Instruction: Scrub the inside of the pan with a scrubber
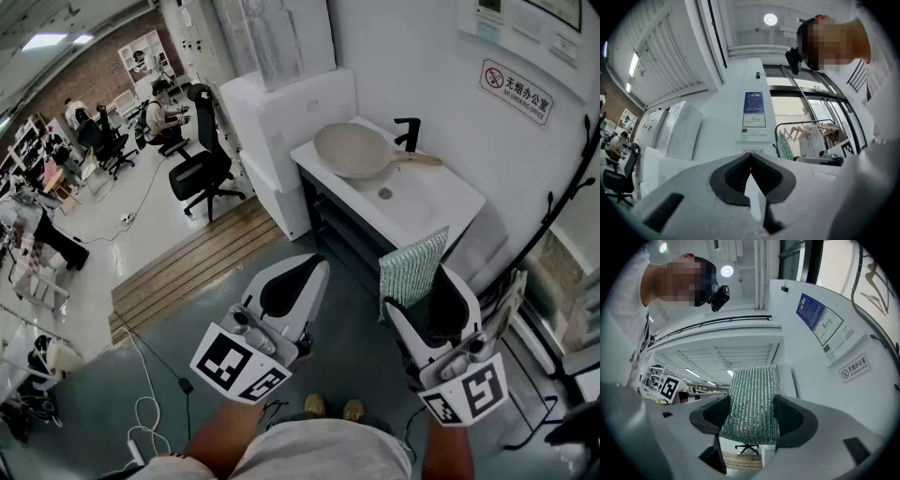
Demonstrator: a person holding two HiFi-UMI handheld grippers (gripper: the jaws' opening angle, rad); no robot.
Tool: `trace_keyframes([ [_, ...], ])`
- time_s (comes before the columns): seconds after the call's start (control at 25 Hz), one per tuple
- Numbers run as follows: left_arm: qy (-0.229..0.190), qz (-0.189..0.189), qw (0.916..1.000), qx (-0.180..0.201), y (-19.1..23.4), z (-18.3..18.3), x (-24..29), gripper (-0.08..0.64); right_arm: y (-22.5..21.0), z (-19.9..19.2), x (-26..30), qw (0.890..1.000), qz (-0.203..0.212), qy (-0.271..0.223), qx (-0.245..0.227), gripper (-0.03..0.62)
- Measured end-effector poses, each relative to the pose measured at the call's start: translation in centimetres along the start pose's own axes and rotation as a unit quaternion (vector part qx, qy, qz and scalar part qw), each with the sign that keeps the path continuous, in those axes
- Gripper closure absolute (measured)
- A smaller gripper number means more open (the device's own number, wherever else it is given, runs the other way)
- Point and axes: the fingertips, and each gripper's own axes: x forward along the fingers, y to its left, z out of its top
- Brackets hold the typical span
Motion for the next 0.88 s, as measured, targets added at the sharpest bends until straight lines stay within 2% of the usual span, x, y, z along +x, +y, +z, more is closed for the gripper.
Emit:
trace_keyframes([
  [0.28, -0.002, -0.003, 1.0, -0.005, 0.5, -0.3, 0.5, 0.545, -0.7, -0.3, 0.3, 1.0, -0.007, 0.004, -0.003, 0.288],
  [0.52, -0.001, -0.003, 1.0, -0.008, 1.3, -0.6, 0.8, 0.545, -1.3, -0.4, 0.8, 1.0, -0.011, -0.004, 0.015, 0.288],
  [0.88, -0.006, 0.001, 1.0, -0.004, 4.0, -0.1, -0.3, 0.545, -0.5, -1.1, 2.9, 1.0, -0.014, -0.001, 0.018, 0.288],
])
